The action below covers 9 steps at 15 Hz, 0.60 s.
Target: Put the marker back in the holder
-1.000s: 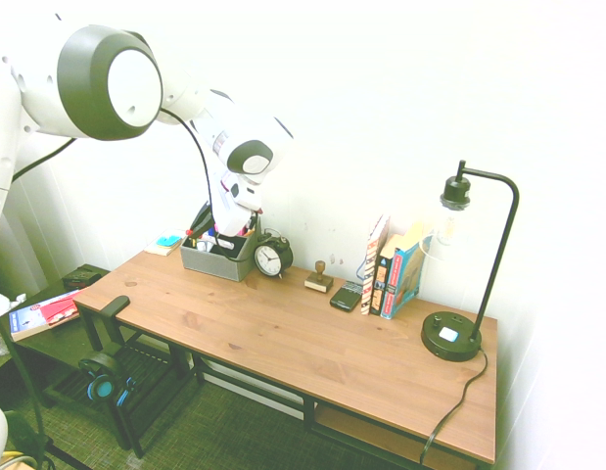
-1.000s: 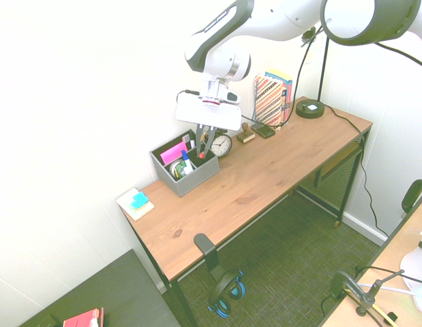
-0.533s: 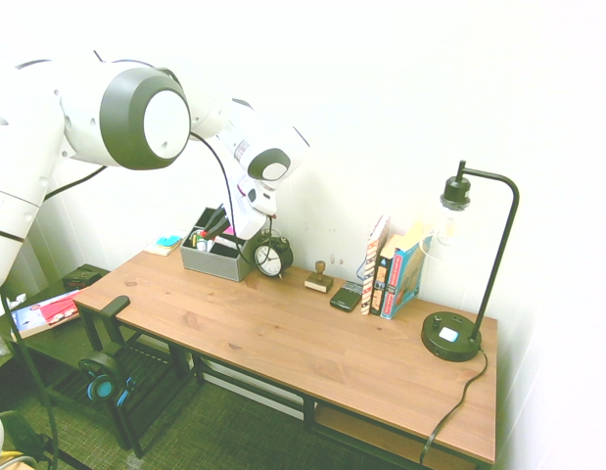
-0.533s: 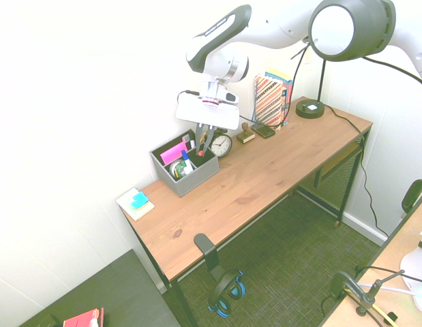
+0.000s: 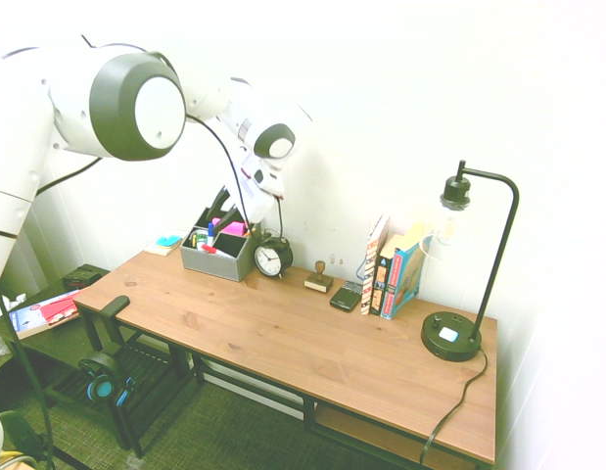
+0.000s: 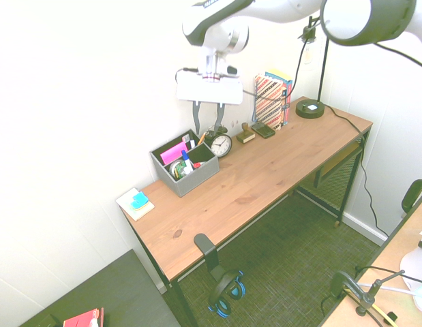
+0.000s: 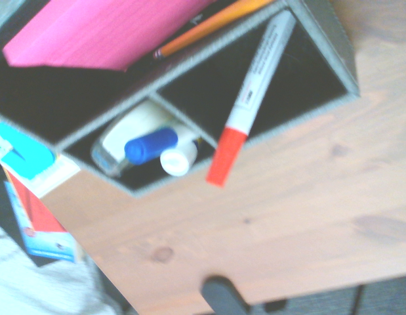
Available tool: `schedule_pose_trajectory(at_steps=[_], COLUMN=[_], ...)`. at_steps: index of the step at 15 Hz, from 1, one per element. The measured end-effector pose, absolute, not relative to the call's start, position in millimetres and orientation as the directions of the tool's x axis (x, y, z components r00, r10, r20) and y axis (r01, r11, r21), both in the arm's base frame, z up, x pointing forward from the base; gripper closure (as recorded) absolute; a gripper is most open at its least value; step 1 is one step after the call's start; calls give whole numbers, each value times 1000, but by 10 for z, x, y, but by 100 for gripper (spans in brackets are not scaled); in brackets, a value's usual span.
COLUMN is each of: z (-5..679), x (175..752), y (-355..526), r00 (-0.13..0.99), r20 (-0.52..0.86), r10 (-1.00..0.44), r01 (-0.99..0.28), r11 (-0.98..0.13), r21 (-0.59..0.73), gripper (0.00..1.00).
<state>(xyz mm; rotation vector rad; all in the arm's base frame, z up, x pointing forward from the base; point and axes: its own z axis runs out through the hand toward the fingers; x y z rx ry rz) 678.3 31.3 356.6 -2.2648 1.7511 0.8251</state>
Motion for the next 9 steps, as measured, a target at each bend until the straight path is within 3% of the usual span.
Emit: schedule_pose_trajectory(at_steps=[4, 9], z=[5073, 5597], x=[6143, 5387], y=[335, 289], r00=[347, 581], r20=[-346, -163], r10=[-872, -797], r01=[-881, -783], r11=[-429, -602], r21=[200, 154], gripper=[0, 0])
